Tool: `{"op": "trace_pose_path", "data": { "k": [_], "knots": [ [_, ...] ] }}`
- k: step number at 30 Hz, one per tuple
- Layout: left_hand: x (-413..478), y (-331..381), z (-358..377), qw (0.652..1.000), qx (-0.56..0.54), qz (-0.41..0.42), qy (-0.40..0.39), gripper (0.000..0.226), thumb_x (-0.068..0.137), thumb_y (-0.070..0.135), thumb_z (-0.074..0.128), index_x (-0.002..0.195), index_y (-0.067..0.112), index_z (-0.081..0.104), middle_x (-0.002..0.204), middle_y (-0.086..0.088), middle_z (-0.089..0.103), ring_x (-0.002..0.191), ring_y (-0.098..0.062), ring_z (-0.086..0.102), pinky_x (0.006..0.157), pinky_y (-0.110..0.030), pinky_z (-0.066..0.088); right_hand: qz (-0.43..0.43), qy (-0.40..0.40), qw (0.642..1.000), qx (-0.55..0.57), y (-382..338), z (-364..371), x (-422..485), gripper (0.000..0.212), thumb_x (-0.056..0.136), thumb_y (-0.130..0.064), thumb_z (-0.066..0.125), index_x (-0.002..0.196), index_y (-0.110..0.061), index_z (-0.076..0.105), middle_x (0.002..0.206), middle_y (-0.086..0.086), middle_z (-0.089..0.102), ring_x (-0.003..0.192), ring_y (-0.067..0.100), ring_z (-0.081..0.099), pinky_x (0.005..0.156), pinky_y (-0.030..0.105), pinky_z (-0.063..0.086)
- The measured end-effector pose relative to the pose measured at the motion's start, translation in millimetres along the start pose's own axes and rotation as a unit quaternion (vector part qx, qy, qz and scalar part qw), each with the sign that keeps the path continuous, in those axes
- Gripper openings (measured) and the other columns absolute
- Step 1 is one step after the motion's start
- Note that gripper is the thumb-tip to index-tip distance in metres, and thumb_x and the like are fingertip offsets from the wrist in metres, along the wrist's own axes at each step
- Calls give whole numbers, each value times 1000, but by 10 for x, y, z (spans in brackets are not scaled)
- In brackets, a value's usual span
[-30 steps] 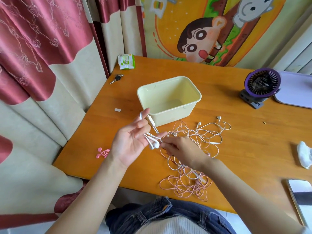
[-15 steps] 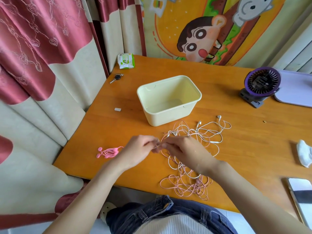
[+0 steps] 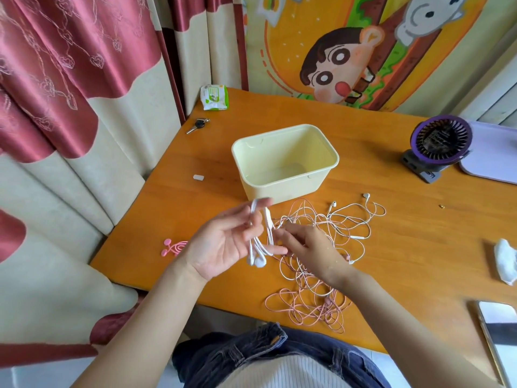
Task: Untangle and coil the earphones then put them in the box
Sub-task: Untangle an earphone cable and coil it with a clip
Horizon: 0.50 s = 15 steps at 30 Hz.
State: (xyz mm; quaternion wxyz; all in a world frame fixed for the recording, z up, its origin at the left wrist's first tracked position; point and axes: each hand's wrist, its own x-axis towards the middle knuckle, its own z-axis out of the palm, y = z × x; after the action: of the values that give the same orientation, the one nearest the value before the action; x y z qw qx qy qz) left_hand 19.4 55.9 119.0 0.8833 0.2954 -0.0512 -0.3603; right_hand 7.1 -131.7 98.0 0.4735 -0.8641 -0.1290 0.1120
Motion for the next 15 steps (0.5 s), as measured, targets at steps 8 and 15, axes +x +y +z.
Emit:
{"op": "trace_pose_path", "data": {
  "k": [8, 15],
  "knots": [
    [59, 83, 48, 963, 164, 84, 197, 36, 91, 24, 38, 98, 18, 73, 94, -1, 72, 100, -17, 67, 93, -53, 45, -24, -38, 998, -52, 23, 176, -112, 26, 98, -30, 43, 97, -22, 68, 58, -9, 51, 52, 0, 51, 52, 10, 34],
    [35, -81, -177, 752, 612, 10, 244, 26, 100, 25, 43, 109, 24, 66, 97, 12, 71, 92, -23, 64, 69, -33, 49, -20, -46, 995, -89, 20, 129, -118, 24, 98, -29, 44, 102, -24, 67, 62, -13, 54, 56, -2, 52, 54, 12, 35]
  ]
}}
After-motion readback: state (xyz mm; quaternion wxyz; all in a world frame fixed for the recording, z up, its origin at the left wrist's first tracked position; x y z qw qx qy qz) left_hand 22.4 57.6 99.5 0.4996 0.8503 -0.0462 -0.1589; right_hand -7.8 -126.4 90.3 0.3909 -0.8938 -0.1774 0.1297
